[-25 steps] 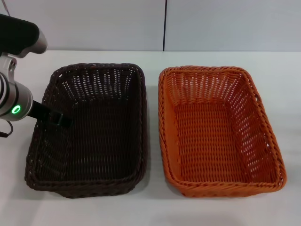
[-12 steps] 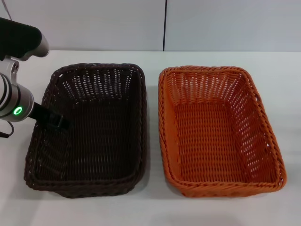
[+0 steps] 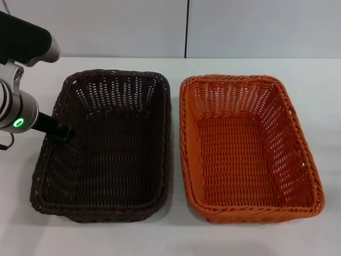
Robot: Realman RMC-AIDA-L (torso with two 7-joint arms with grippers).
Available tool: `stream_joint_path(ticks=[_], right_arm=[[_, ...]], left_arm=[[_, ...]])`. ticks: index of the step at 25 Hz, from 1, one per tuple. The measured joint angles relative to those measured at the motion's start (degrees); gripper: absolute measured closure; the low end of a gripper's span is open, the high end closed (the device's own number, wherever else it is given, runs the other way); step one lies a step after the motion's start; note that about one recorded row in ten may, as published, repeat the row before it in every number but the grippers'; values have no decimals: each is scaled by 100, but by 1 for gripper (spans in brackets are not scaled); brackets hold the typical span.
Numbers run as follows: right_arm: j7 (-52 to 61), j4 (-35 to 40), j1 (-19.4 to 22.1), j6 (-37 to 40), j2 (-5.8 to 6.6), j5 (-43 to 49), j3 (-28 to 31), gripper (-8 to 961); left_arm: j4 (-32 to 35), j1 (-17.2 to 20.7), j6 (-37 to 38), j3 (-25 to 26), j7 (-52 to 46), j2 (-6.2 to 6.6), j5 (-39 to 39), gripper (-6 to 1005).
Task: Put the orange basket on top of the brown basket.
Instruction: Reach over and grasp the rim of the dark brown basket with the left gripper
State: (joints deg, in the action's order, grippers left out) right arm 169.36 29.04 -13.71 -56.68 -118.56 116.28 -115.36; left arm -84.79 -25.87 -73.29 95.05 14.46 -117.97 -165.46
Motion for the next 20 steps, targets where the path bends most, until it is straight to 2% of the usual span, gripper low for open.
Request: stream_joint_path(ticks=[4,8,10,11,14,15,16,19,20], right_arm=[[0,12,0,0,0,0,28,164],[0,29,0,-1,0,0,78,164],[0,48,-2,-1,0,0,88,164],[0,48,-2,-1,0,0,88,163],[0,89,-6,-1,0,0,91,163],[0,100,-7,-1,-1,0,93,163],[0,115,-7,-2,-1,0,98,163],[0,162,-8,-1,0,0,104,163],[0,189,-9,-1,-1,0,104,162]], left_arm=[[-31,-5,26,21,400,1,0,628],[-191,-4,-91,99,1352,2,22,653],[-387,-15,-315,453,2264,3,69,653],[-387,-15,-315,453,2264,3,69,653],[-567,-47,-550,824,2919,4,155,652],[-637,-85,-748,1076,3418,10,386,653],[-637,-85,-748,1076,3418,10,386,654],[-678,-236,-1145,1695,4319,26,892,658],[-673,-364,-1445,2048,4824,34,1149,659]])
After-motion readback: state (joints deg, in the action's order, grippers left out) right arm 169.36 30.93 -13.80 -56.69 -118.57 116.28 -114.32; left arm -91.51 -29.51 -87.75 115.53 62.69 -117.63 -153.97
